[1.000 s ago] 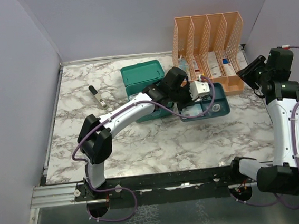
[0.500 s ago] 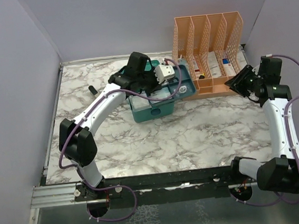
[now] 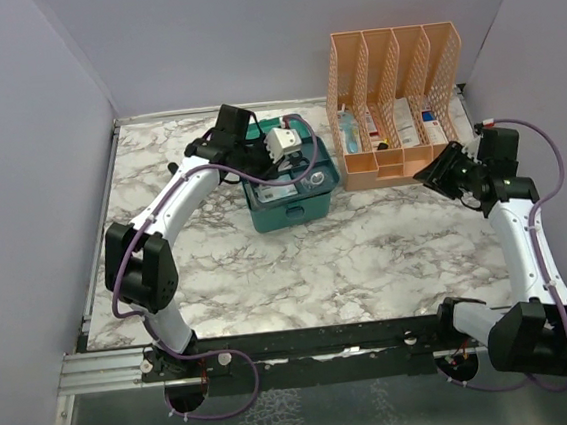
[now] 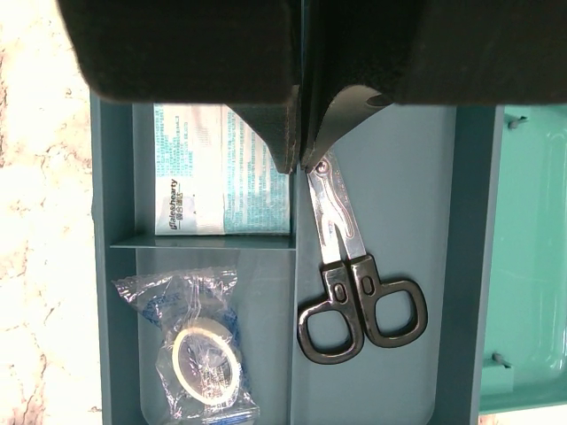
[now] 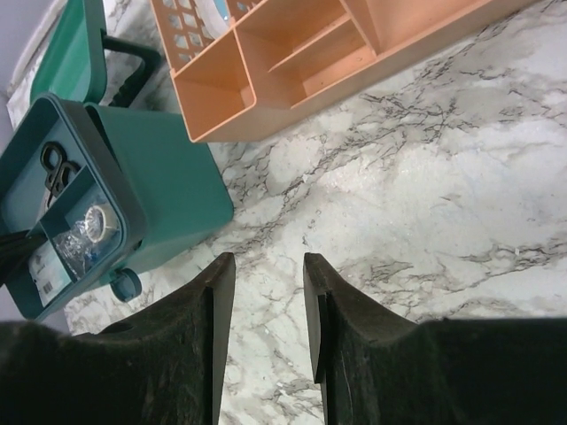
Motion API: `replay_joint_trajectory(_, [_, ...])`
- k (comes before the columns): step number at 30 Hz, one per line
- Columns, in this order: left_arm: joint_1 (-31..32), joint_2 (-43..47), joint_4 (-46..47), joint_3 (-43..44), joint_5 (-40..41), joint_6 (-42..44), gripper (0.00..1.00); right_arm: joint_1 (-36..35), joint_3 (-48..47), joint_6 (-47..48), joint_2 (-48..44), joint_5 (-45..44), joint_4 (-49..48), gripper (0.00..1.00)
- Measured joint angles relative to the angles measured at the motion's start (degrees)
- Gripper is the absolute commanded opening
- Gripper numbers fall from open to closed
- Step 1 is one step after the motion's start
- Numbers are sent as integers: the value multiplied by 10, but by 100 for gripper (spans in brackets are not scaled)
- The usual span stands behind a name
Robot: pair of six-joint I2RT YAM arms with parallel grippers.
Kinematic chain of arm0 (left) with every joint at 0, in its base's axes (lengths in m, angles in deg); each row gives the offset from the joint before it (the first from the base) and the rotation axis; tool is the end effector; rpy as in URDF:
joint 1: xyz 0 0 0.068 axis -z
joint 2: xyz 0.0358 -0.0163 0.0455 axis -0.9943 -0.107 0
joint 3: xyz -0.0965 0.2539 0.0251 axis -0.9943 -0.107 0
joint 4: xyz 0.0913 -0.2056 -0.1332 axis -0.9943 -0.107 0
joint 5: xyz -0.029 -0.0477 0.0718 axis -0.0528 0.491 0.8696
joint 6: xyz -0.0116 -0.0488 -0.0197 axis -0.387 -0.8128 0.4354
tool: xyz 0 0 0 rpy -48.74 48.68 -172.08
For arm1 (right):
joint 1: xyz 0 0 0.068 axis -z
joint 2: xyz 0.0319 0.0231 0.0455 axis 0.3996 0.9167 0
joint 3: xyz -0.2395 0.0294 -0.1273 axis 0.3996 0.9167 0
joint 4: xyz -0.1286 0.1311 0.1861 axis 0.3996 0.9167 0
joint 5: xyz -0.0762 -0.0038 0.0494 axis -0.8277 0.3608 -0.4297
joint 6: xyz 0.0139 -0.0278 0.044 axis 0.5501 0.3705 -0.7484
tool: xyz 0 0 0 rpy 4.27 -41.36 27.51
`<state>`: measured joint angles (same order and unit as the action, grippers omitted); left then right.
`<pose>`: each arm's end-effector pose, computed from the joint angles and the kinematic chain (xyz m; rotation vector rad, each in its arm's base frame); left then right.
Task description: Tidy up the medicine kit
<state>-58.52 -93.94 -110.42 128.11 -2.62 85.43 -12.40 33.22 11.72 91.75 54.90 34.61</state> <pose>0.3419 -0.1821 0.3080 1.3983 1.8293 -0.5344 0.2251 -0.0314 0.3068 0.7151 2.2484 0.6148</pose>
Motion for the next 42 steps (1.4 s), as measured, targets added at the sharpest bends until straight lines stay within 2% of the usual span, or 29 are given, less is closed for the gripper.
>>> replay_joint_trajectory(18, [-32,9,0,-30,-33,9,0,-18,16,19,0,13,-21,38])
replay_joint_trajectory(42, [-36,6,43,-59,-59,12,0,-18,20,18,0,14,-28,38])
